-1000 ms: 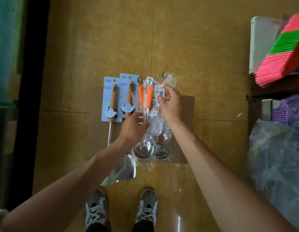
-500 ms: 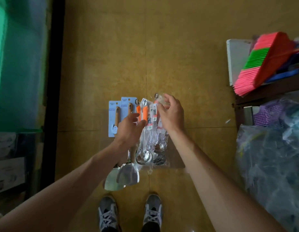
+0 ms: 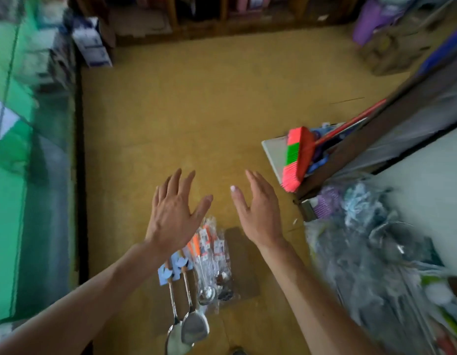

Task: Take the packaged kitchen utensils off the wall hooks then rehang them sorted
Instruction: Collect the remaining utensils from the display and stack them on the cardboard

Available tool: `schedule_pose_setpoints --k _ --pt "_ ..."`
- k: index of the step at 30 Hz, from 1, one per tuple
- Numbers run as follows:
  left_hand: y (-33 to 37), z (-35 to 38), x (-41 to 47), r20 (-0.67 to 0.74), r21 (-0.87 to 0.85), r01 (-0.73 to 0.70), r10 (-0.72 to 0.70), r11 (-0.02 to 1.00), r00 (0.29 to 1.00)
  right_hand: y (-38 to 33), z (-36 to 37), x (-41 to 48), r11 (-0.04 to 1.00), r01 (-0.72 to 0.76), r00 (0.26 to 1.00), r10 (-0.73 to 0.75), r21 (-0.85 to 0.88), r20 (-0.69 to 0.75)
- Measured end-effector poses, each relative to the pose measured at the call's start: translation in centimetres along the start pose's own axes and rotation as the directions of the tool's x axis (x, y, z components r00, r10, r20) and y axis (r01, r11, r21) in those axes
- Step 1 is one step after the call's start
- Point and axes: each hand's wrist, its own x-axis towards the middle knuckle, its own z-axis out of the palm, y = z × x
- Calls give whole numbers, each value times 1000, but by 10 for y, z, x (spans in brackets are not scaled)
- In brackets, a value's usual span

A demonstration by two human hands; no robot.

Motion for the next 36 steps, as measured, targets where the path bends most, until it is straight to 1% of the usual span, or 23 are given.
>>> schedule_pose_setpoints --k 2,4,7,11,16,19,22,24,27,30,34,36 --pt "29 -20 0 -13 111 -135 138 985 990 -2 -40 -11 996 5 998 -11 -92 -68" --pt "63 -36 0 0 188 -241 246 952 969 1 -83 -24 983 -4 990 -22 -181 -141" --pt "122 -54 -6 27 246 -379 384 892 923 12 -146 -52 963 -85 970 21 -256 -243" --pt "208 -59 -34 75 253 -564 565 786 822 31 -235 -109 909 -244 920 106 -339 -378" --pt "329 -43 -97 95 218 -732 733 645 674 74 -342 -209 791 -451 836 211 -414 -507" --pt "396 -37 -149 129 187 -800 794 569 595 101 -392 -279 736 -556 771 284 -386 -570" --pt "449 -25 -194 130 179 -858 853 481 505 124 -430 -342 697 -626 715 336 -349 -613" --pt "482 -12 -225 131 178 -880 876 440 464 141 -452 -383 673 -659 685 354 -336 -636" --pt "528 13 -278 173 162 -909 895 385 410 165 -480 -445 637 -711 630 391 -297 -671" --pt "571 37 -339 203 87 -946 924 312 323 189 -505 -507 596 -767 557 431 -239 -710" --pt "624 65 -420 208 60 -977 955 203 212 218 -540 -588 560 -813 477 480 -161 -736" --pt "648 79 -458 216 44 -986 962 158 164 231 -555 -625 534 -834 437 481 -141 -760"
